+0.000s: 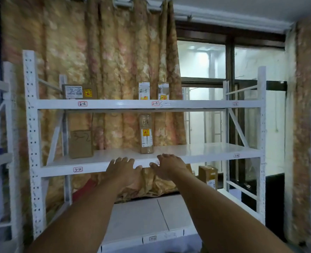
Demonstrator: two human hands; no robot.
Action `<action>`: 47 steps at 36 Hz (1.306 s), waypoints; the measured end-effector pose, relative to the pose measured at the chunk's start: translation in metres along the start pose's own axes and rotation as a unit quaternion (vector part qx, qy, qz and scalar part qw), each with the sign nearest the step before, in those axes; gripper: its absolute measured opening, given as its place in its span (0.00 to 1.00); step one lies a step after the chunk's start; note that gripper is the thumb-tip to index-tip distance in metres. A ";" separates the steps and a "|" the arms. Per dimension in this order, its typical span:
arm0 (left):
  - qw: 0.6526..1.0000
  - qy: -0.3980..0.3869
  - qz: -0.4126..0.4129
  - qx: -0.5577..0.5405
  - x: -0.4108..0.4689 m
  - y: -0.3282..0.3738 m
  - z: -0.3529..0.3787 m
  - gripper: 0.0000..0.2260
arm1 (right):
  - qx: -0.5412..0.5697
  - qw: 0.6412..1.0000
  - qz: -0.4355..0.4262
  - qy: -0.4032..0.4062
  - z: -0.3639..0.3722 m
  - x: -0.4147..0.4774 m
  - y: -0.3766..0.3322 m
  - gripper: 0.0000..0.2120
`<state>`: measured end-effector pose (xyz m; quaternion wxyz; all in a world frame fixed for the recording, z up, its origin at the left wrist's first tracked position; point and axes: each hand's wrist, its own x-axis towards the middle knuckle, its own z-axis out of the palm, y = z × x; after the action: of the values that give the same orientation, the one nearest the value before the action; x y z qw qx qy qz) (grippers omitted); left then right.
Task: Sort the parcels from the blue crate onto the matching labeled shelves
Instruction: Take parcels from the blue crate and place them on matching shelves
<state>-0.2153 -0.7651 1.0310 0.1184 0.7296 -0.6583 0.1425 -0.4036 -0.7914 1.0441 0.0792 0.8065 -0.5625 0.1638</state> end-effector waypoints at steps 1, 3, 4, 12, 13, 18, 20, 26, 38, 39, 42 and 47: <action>1.000 0.000 0.003 0.002 -0.010 0.003 -0.003 0.29 | 0.001 1.000 0.004 -0.002 -0.003 -0.011 0.000 0.32; 1.000 -0.006 0.013 0.006 -0.032 0.009 -0.008 0.29 | 0.003 1.000 0.011 -0.004 -0.006 -0.034 -0.001 0.32; 1.000 -0.009 0.017 0.005 -0.041 0.012 -0.010 0.29 | 0.000 1.000 0.011 -0.002 -0.007 -0.045 -0.001 0.32; 0.999 -0.020 0.022 -0.017 -0.128 0.021 -0.039 0.27 | 0.001 1.000 0.021 -0.010 -0.020 -0.118 -0.011 0.34; 0.999 -0.023 0.025 -0.020 -0.138 0.021 -0.043 0.26 | 0.004 1.000 0.016 -0.014 -0.022 -0.127 -0.014 0.34; 0.999 -0.012 0.011 -0.037 -0.171 0.017 -0.061 0.24 | 0.005 1.000 0.005 -0.030 -0.040 -0.163 -0.020 0.31; 0.999 -0.005 0.010 -0.036 -0.182 0.019 -0.069 0.24 | 0.007 1.000 0.003 -0.028 -0.045 -0.171 -0.019 0.32; 1.000 -0.008 -0.021 -0.009 -0.196 0.020 -0.079 0.24 | 0.014 1.000 -0.007 -0.019 -0.059 -0.186 -0.010 0.33; 0.998 -0.002 -0.066 -0.004 -0.216 0.048 -0.098 0.27 | 0.005 0.999 -0.036 -0.018 -0.080 -0.203 0.011 0.31; 0.998 0.004 -0.067 -0.011 -0.220 0.048 -0.097 0.27 | 0.002 0.999 -0.042 -0.020 -0.080 -0.204 0.010 0.31; 0.997 0.016 -0.075 -0.024 -0.234 0.038 -0.095 0.27 | 0.002 0.998 -0.057 -0.024 -0.078 -0.205 0.005 0.31; 0.990 0.005 -0.140 -0.024 -0.265 0.003 -0.092 0.27 | 0.021 0.993 -0.102 -0.051 -0.070 -0.203 -0.028 0.32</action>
<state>-0.2476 -0.4872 1.0202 0.1577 0.8109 -0.5523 0.1120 -0.4539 -0.5804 1.0394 0.0502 0.8685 -0.4770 0.1251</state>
